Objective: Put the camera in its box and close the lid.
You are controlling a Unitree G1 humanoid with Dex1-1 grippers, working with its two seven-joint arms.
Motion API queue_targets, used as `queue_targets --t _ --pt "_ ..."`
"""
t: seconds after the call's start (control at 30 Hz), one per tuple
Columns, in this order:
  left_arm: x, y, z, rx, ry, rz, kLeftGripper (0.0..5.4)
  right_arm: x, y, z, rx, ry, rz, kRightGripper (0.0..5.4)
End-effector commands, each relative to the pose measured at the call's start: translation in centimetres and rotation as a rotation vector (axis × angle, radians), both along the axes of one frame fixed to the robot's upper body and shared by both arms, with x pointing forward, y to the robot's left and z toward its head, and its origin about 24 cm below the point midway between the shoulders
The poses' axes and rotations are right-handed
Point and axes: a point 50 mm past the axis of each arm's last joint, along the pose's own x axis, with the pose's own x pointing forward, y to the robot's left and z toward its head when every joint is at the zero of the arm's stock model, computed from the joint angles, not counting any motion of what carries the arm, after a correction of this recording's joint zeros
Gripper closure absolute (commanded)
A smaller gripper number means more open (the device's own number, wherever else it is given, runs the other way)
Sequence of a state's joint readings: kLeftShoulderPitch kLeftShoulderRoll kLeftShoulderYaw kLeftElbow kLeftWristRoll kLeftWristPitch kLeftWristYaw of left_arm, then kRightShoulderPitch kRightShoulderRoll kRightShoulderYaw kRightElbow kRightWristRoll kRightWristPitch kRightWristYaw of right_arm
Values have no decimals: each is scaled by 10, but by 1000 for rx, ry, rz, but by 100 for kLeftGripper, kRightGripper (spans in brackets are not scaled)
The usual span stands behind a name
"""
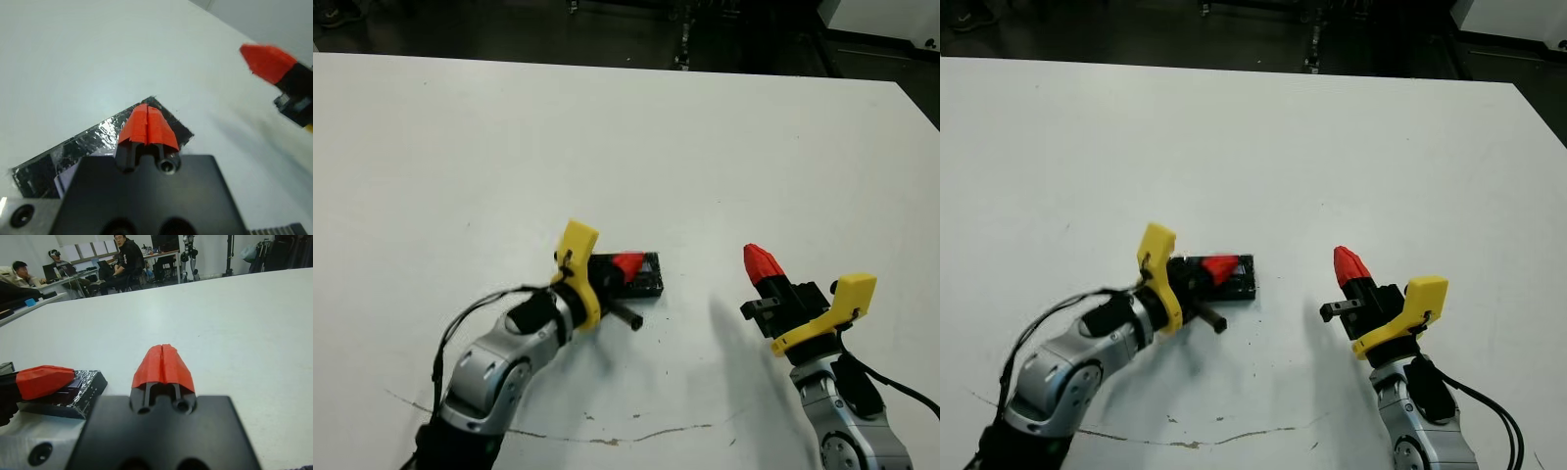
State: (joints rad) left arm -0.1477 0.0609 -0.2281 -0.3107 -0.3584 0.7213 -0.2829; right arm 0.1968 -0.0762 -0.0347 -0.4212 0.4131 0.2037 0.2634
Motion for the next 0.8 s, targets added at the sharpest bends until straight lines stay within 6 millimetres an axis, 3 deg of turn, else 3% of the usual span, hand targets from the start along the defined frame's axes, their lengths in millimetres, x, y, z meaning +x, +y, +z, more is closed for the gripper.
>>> queue_targets --t 0.03,0.4,0.67,0.8 --pt "0 12 -14 82 54 22 538 -1 -3 -2 -18 10 -3 540" --pt "9 29 44 -6 -146 56 538 -1 -3 -1 -28 6 -10 540" --pt "1 47 85 -90 -276 105 538 -1 -3 -1 -43 5 -13 540" --pt "-4 53 94 -108 -328 112 538 -1 -3 -1 -35 7 -13 540"
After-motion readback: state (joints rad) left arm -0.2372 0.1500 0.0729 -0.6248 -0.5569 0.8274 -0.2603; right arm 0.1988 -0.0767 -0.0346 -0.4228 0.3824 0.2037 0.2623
